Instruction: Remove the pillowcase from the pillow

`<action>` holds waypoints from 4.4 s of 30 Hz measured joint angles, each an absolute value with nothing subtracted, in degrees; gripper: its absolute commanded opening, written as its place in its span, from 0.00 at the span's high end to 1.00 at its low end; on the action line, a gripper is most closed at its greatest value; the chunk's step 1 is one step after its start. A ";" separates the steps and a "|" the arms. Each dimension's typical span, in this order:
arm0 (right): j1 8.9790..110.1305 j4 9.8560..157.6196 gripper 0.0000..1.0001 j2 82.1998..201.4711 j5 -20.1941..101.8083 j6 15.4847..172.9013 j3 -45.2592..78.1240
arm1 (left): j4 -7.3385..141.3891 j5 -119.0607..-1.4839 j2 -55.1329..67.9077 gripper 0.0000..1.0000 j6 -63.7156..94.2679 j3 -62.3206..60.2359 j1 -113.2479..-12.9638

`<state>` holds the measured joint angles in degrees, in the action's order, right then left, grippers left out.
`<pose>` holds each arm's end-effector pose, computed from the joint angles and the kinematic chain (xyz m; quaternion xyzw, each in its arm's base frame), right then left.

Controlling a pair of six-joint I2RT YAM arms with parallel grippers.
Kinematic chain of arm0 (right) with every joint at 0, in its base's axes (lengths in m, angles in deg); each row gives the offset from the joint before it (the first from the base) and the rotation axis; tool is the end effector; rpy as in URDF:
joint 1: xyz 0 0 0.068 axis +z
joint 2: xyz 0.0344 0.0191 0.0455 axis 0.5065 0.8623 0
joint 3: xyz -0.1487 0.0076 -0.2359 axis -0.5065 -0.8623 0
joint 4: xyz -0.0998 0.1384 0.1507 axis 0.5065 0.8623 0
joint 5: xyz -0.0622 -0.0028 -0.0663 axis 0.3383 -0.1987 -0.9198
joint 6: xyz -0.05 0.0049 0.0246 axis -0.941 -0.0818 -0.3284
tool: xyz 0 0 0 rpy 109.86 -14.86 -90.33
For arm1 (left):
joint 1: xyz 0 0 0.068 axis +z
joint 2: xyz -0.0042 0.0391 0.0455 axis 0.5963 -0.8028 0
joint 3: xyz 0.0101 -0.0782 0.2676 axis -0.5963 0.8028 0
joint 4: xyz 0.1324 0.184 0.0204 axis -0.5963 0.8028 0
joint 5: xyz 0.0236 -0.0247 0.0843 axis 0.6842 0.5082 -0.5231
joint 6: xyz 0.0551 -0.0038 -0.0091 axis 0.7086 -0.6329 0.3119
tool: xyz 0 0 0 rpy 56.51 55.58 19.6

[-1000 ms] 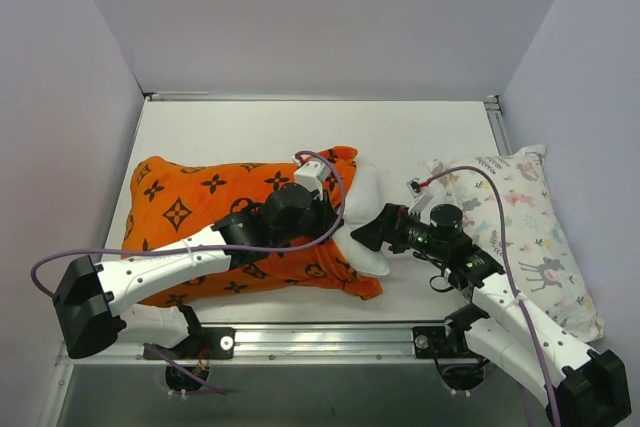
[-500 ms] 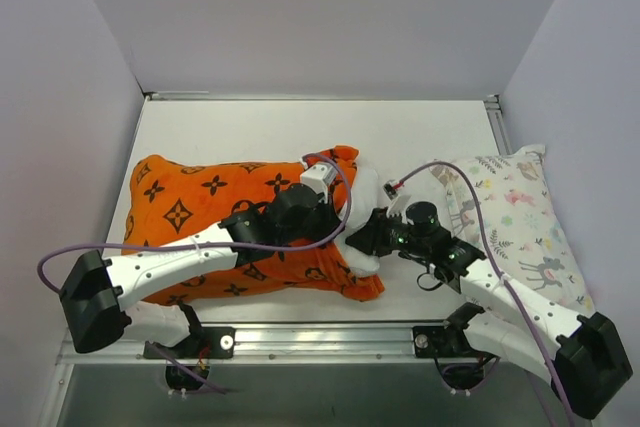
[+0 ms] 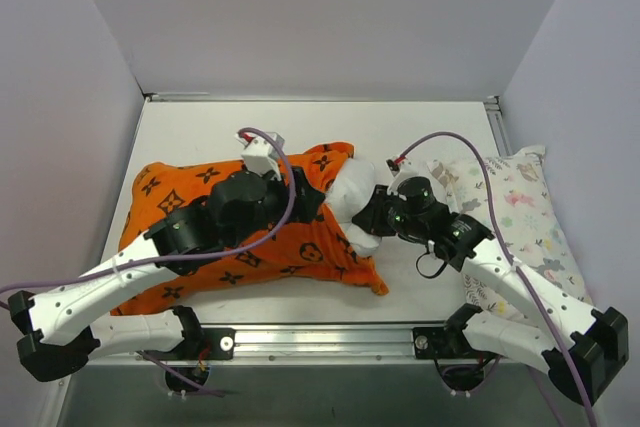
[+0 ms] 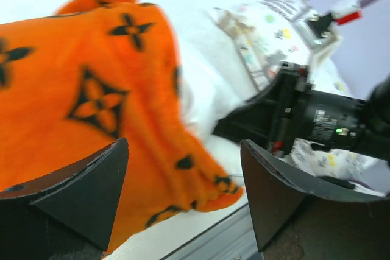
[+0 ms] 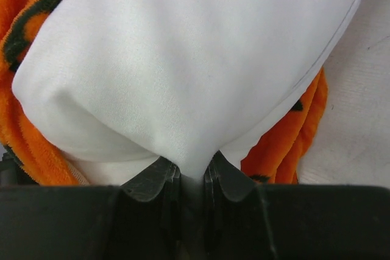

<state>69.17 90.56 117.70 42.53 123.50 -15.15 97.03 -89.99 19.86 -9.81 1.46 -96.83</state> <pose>0.1476 0.1265 0.3132 -0.0653 0.8167 0.3993 0.4115 0.1089 -0.1618 0.4017 0.0602 0.8104 -0.3196 0.4873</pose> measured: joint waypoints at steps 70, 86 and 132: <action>30.50 107.15 1.00 121.51 58.73 128.87 13.81 | 107.52 -69.57 19.36 1.00 -6.75 12.23 -14.83; 56.34 88.60 0.10 122.73 55.51 123.30 -15.32 | 105.36 -71.10 34.35 0.24 -2.22 21.22 -36.11; 62.37 74.24 1.00 130.51 41.53 129.22 -15.67 | 105.31 -80.96 -15.59 1.00 8.03 -15.26 -49.62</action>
